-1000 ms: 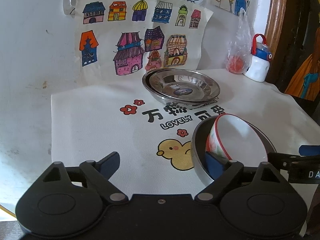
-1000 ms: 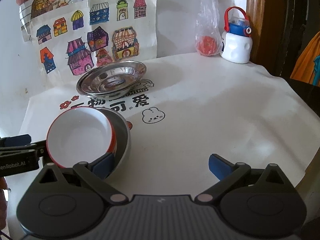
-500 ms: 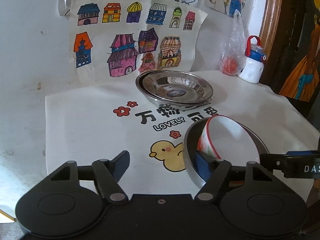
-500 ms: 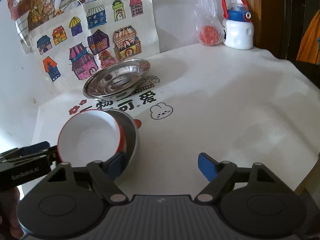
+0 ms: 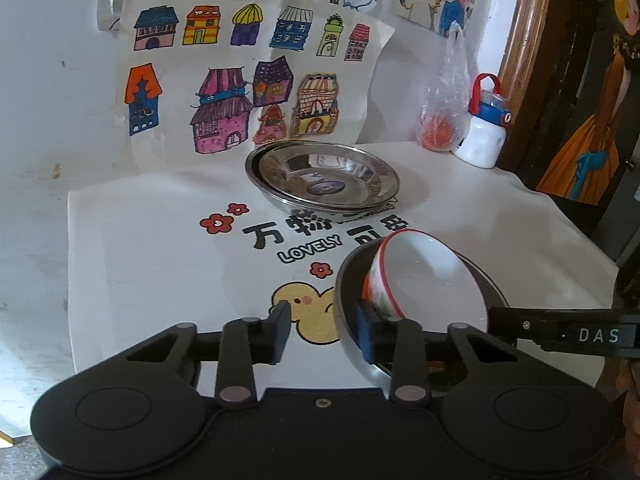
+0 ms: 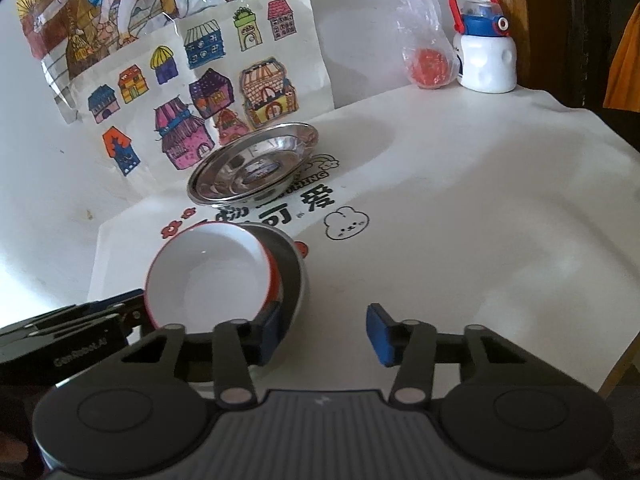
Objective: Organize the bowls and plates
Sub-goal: 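Close both grippers on opposite sides of the steel bowl rim, then lift the steel bowl with both grippers and carry it over the steel plates, then lower the steel bowl onto the stack of steel plates with both grippers, then open both grippers and pull them back from the stack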
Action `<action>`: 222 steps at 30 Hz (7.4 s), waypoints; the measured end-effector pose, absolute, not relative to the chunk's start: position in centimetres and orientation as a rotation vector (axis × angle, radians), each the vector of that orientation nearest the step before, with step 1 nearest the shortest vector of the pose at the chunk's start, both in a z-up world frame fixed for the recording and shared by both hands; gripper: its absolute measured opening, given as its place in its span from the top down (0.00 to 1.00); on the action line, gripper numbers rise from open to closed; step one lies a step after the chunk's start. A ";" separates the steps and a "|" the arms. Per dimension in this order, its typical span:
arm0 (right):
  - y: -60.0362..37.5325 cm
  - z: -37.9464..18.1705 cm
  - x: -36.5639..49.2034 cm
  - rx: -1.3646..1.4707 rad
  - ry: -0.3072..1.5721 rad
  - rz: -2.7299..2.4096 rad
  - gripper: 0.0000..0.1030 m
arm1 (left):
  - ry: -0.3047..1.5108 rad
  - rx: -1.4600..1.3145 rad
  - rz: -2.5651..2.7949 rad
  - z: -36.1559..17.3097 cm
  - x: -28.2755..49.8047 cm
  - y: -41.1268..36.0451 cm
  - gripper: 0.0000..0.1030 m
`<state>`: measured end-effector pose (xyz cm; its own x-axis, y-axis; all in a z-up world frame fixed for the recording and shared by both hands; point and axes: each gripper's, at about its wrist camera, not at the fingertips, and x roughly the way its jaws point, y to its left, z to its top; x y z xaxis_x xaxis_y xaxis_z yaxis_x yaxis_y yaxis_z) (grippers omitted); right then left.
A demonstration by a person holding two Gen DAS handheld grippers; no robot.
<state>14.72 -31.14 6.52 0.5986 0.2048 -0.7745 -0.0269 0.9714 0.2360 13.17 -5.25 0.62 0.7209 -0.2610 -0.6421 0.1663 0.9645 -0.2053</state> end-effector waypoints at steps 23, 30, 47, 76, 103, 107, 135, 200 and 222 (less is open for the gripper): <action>-30.0 5.8 15.1 0.297 0.934 0.038 0.75 | 0.736 -0.165 -0.282 0.7 13.3 -5.4 0.88; -29.0 6.1 15.0 0.275 0.923 0.037 0.88 | 0.741 -0.170 -0.284 0.6 13.4 -5.3 0.89; -29.5 5.7 14.6 0.349 0.903 0.035 0.88 | 0.748 -0.206 -0.279 0.5 13.5 -5.1 0.89; -30.4 5.4 13.9 0.419 0.885 0.032 0.88 | 0.748 -0.265 -0.259 0.5 13.2 -5.1 0.92; -31.0 5.8 14.6 0.432 0.845 0.006 0.88 | 0.725 -0.244 -0.263 1.2 14.1 -6.7 0.92; -31.0 5.9 15.0 0.430 0.835 0.005 0.88 | 0.715 -0.243 -0.266 1.4 14.3 -6.9 0.92; -28.5 7.0 27.0 0.362 0.776 0.089 0.88 | 0.614 -0.256 -0.168 3.7 23.6 -5.8 0.92; -26.6 2.9 35.6 0.336 0.849 0.147 0.88 | 0.705 -0.293 -0.042 0.2 32.3 -4.3 0.92; -27.1 2.7 33.2 0.345 0.741 0.127 0.74 | 0.717 -0.315 -0.036 0.0 31.3 -3.5 0.74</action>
